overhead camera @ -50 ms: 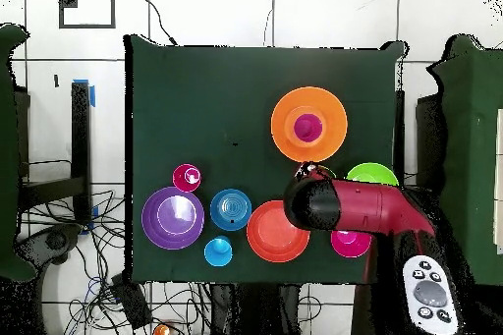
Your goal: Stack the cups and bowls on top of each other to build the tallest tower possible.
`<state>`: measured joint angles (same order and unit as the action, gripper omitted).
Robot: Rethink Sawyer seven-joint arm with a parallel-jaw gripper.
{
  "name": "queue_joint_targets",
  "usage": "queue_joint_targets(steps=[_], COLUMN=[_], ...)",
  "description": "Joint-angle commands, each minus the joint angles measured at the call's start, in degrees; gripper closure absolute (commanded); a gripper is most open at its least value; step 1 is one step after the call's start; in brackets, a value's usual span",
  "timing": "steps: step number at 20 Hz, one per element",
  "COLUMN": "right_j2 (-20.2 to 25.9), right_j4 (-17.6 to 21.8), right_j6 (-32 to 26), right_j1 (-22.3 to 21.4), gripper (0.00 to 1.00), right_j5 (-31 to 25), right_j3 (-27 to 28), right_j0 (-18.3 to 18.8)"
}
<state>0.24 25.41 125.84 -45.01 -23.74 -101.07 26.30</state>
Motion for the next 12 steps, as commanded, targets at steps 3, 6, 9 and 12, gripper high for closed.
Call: queue_joint_targets(steps=[3, 6, 9, 12], right_j2=[6.02, 6.80, 7.43, 11.00], right_j4=[-2.48, -3.28, -4.14, -6.64], right_j6=[-3.13, -3.14, -3.30, -3.98], right_j1=[-1.07, -1.08, -1.29, -1.46], gripper=[1.00, 1.00, 0.00, 0.00], right_j5=[-7.68, -7.08, -6.98, -4.73], right_j3=[0.54, -0.16, -0.98, -3.73], right_j0=[-0.54, 0.23, 0.91, 4.34])
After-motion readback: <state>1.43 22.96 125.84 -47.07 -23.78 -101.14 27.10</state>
